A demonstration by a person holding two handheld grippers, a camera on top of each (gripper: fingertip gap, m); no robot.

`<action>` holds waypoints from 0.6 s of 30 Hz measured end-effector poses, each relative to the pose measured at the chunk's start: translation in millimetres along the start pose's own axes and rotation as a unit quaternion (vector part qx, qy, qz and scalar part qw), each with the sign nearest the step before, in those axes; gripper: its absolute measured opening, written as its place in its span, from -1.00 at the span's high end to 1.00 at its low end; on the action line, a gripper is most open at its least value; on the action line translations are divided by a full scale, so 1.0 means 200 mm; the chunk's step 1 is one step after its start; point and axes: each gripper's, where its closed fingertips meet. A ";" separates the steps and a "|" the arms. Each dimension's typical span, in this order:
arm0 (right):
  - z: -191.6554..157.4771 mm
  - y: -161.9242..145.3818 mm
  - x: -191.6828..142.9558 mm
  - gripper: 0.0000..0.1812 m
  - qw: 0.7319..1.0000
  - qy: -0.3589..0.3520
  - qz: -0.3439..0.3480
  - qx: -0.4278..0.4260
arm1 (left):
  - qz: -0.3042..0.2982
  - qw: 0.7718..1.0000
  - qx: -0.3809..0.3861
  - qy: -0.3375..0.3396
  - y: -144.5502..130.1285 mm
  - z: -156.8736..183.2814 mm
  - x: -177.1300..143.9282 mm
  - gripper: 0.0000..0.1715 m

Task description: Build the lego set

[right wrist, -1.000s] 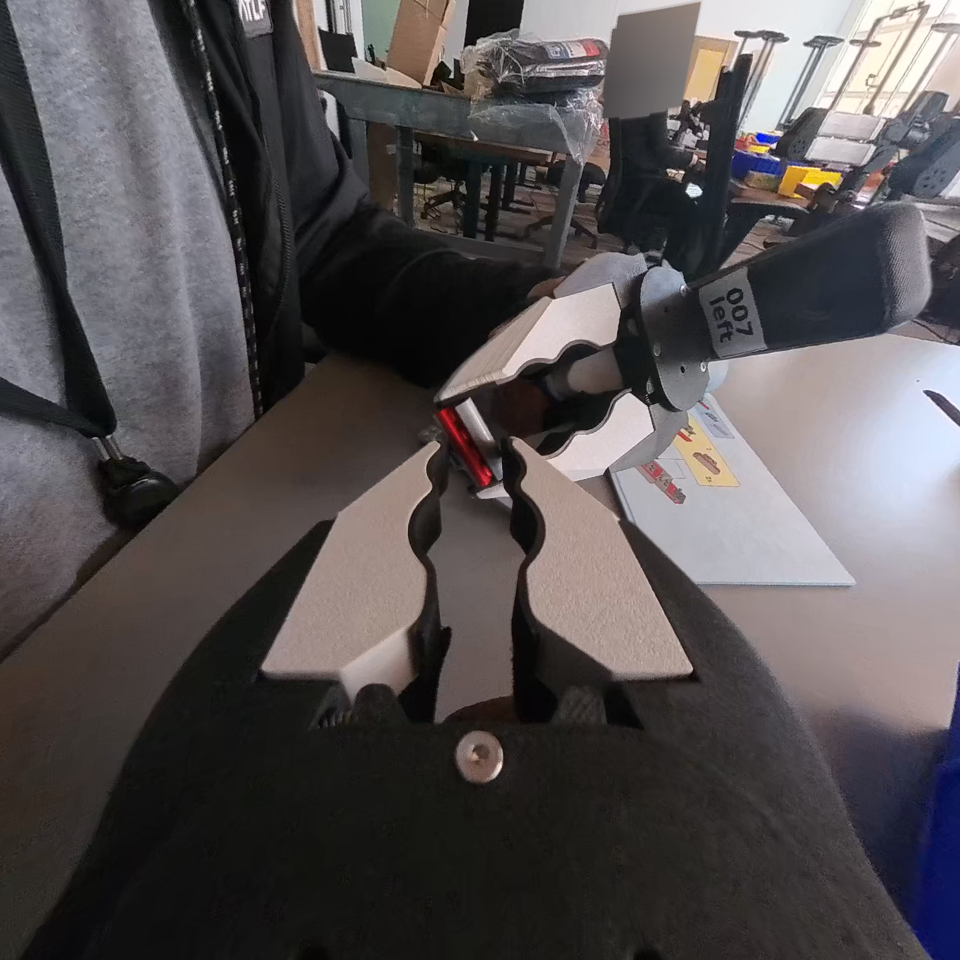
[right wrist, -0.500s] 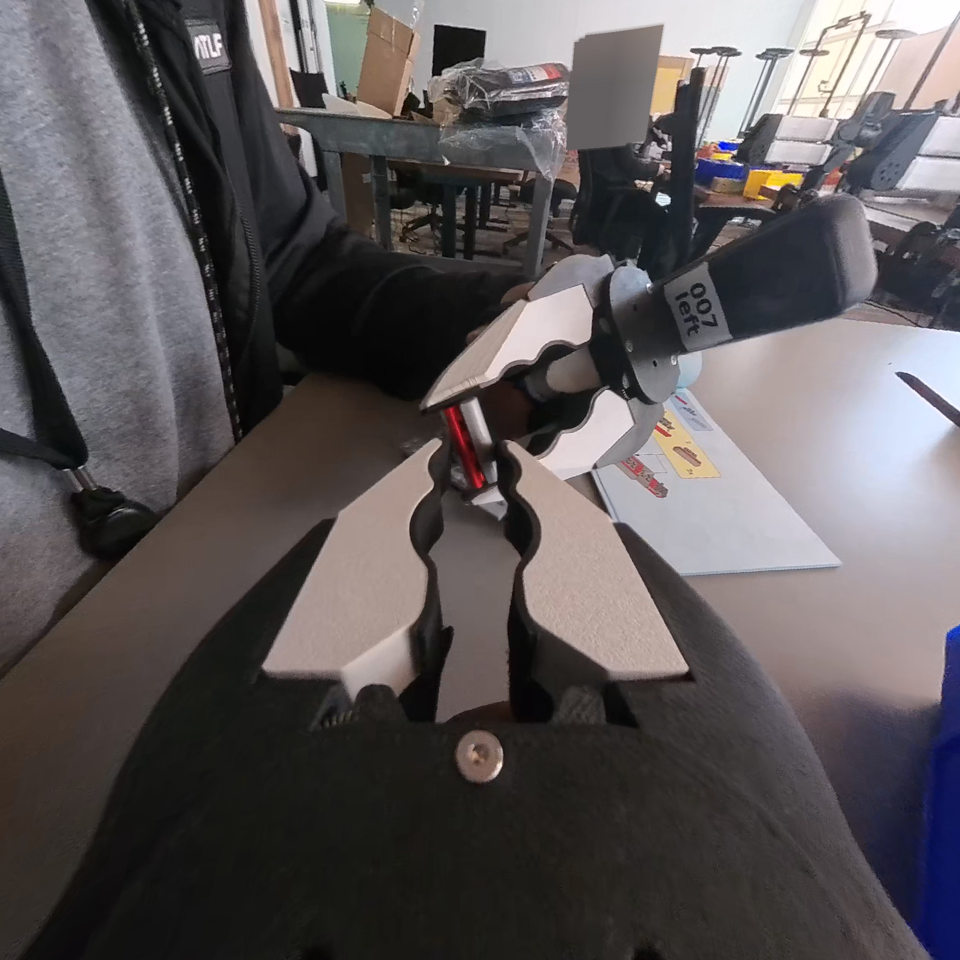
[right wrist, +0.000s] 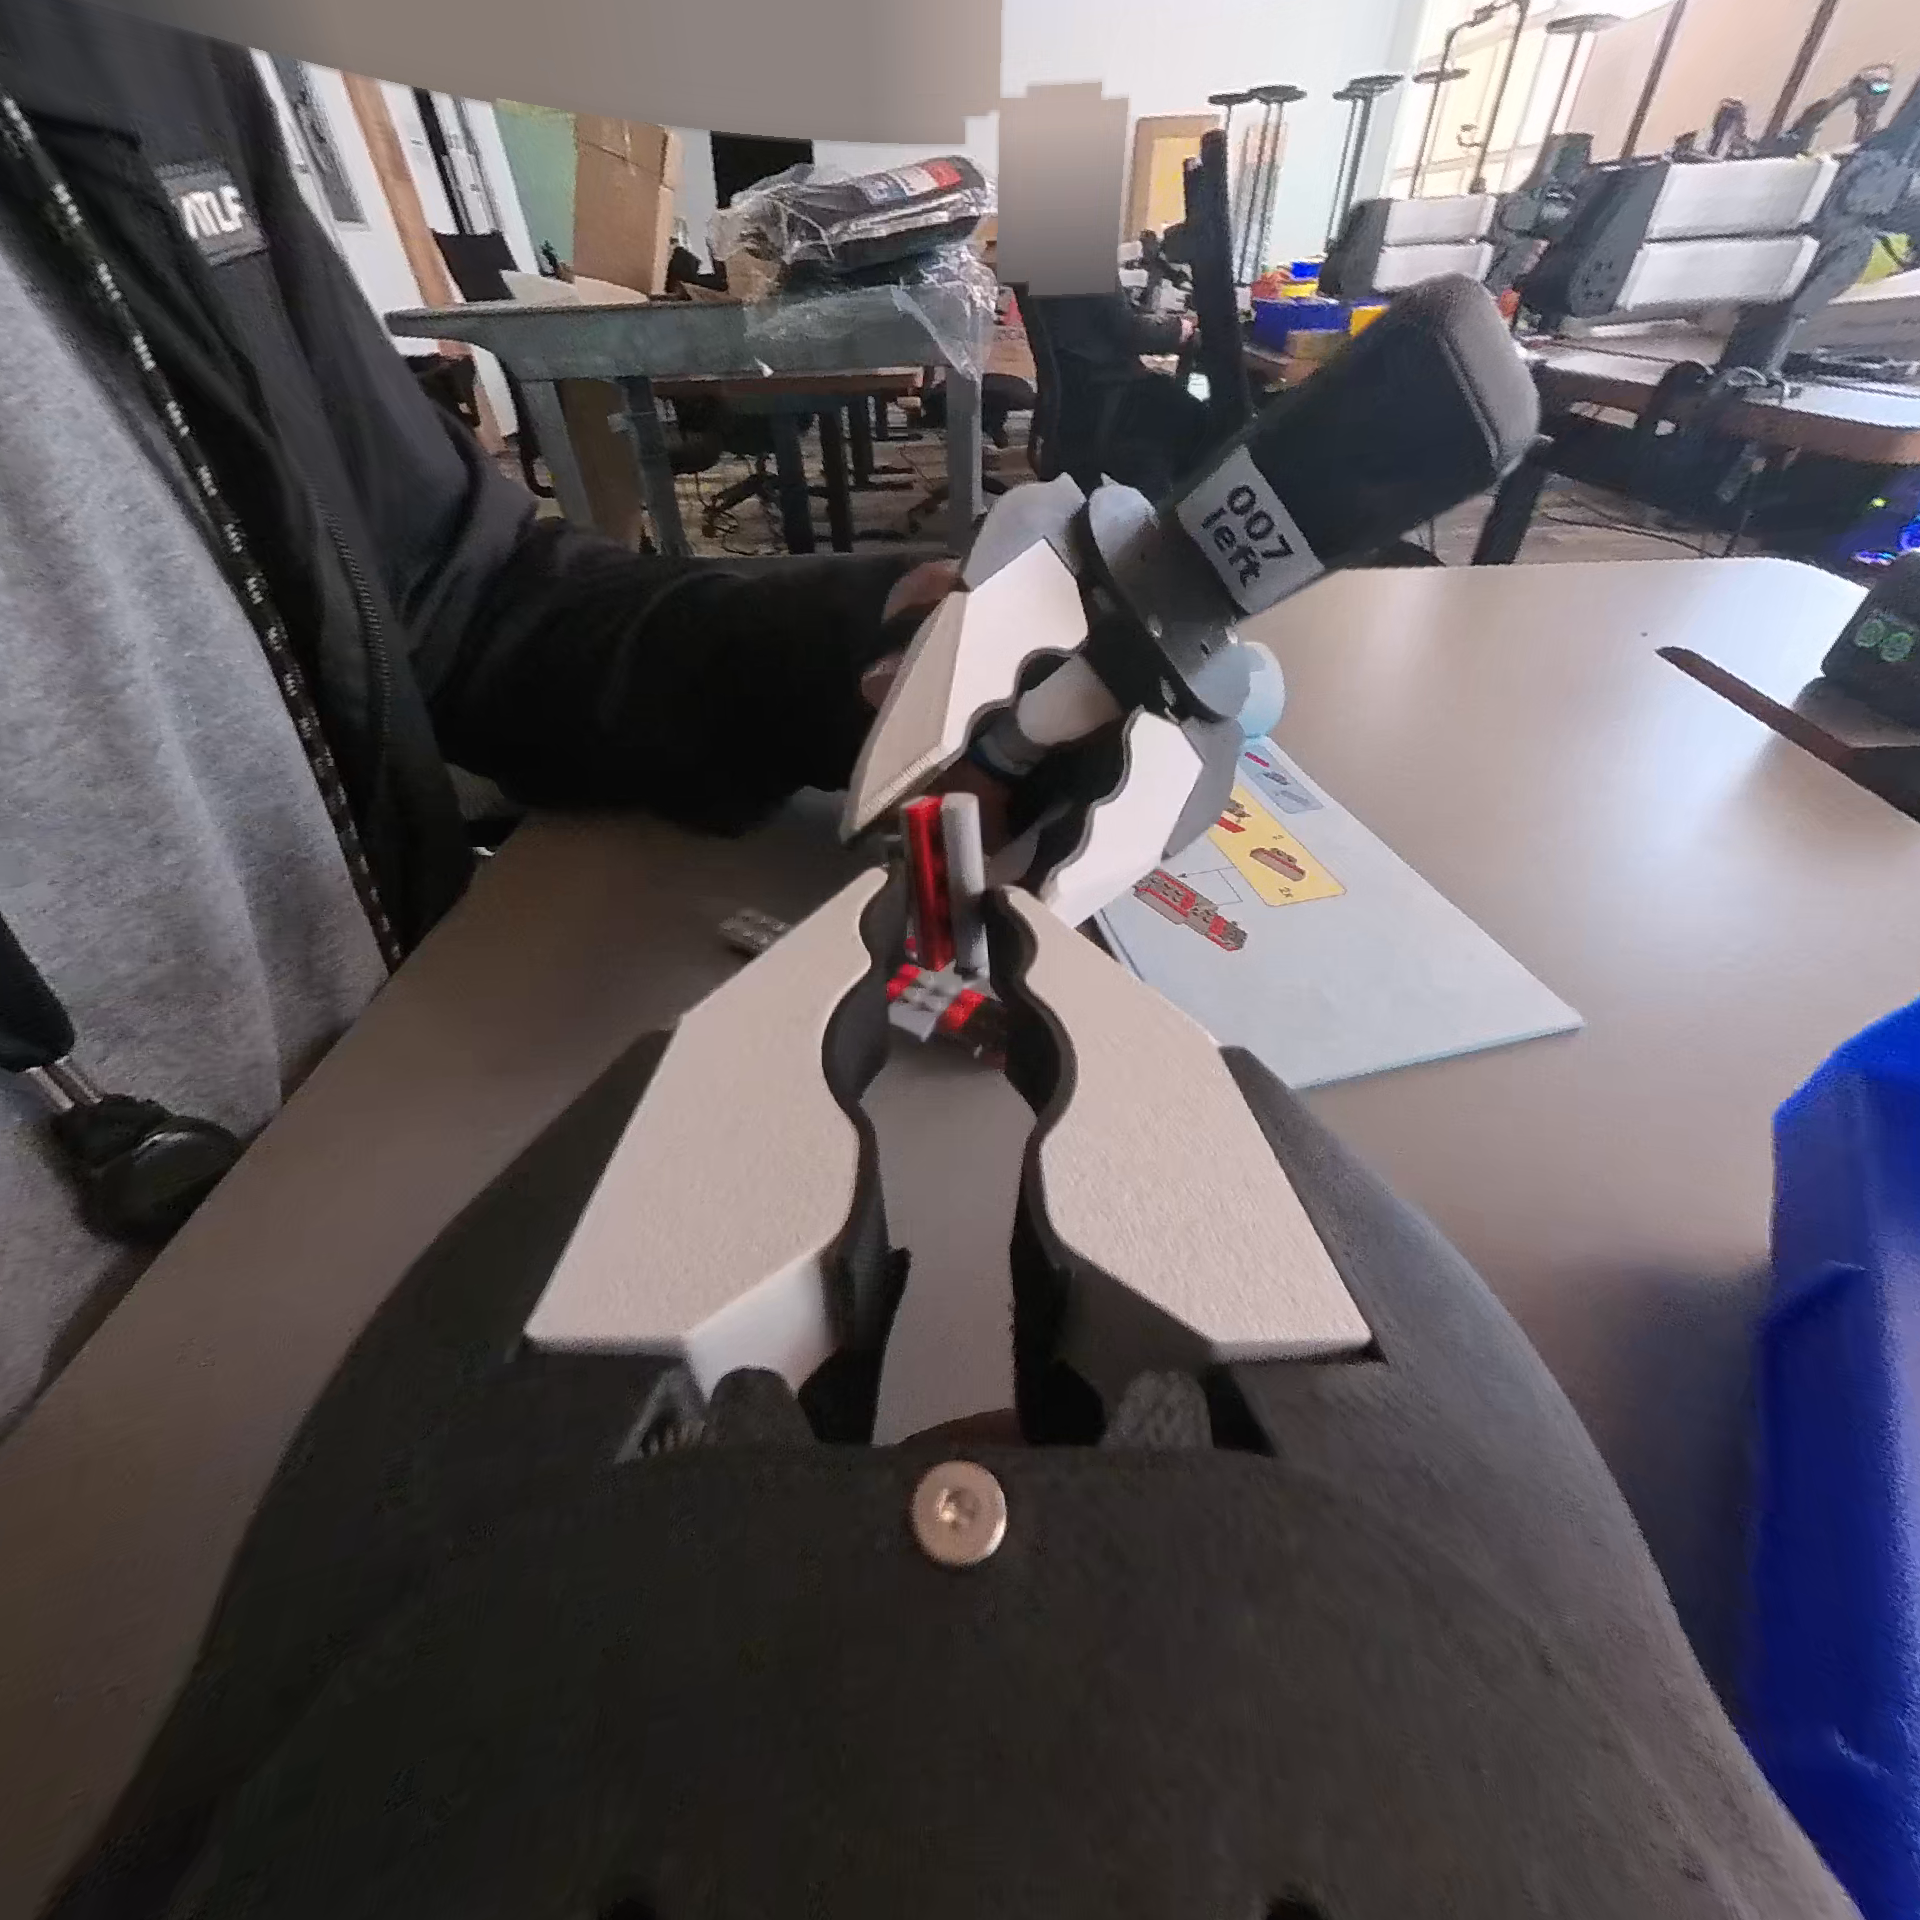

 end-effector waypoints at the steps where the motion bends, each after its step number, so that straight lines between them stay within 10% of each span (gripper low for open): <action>1: 0.01 0.00 0.00 0.80 1.000 -0.007 0.000 0.002 | 0.003 1.000 0.000 0.007 0.01 -0.01 -0.01 0.65; 18: 0.27 -0.05 -0.04 0.81 0.985 -0.169 -0.039 0.027 | 0.031 0.987 0.005 0.157 0.06 -0.24 -0.09 0.89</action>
Point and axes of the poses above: each gripper's, where its closed fingertips meet, x out along the fingers, y out of its top, z = x × y across the jaws, and after that the axes turned 14 degrees about x, right-handed
